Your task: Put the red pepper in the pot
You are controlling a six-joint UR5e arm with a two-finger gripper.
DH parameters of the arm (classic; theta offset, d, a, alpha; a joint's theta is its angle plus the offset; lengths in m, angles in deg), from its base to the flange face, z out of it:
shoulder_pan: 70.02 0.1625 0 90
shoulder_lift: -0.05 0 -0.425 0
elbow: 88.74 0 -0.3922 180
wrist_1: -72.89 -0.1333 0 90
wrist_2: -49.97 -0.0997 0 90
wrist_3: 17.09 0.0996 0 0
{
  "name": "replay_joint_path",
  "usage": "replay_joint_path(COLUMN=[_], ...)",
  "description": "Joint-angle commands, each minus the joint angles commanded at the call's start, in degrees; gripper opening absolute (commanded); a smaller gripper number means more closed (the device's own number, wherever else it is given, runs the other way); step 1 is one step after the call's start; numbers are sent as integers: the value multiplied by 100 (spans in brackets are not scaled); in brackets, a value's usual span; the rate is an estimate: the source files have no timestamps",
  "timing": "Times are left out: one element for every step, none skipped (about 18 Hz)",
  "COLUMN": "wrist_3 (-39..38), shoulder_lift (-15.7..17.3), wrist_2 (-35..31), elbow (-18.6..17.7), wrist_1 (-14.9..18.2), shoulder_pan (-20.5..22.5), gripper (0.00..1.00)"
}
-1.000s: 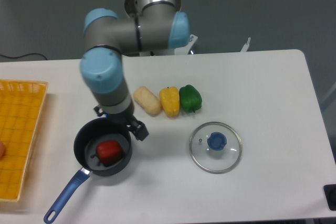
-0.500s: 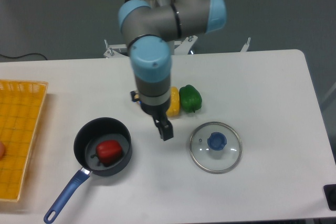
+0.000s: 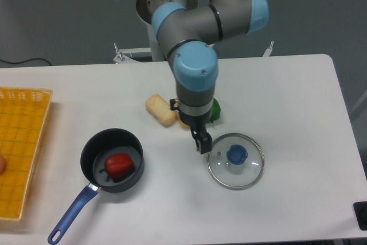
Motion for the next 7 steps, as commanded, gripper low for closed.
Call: replay_joint_path(wrist_3=[9, 9, 9, 9, 18, 44, 53], shoulder_lift=[-9, -18, -53, -62, -70, -71, -71], wrist_2=[0, 0, 0, 0, 0, 0, 0], elbow=[0, -17, -18, -18, -18, -18, -18], wrist_1=[0, -9, -26, -35, -35, -53, -62], shoulder_pan=[9, 9, 9, 9, 9, 9, 9], gripper=[100, 100, 100, 100, 100, 100, 100])
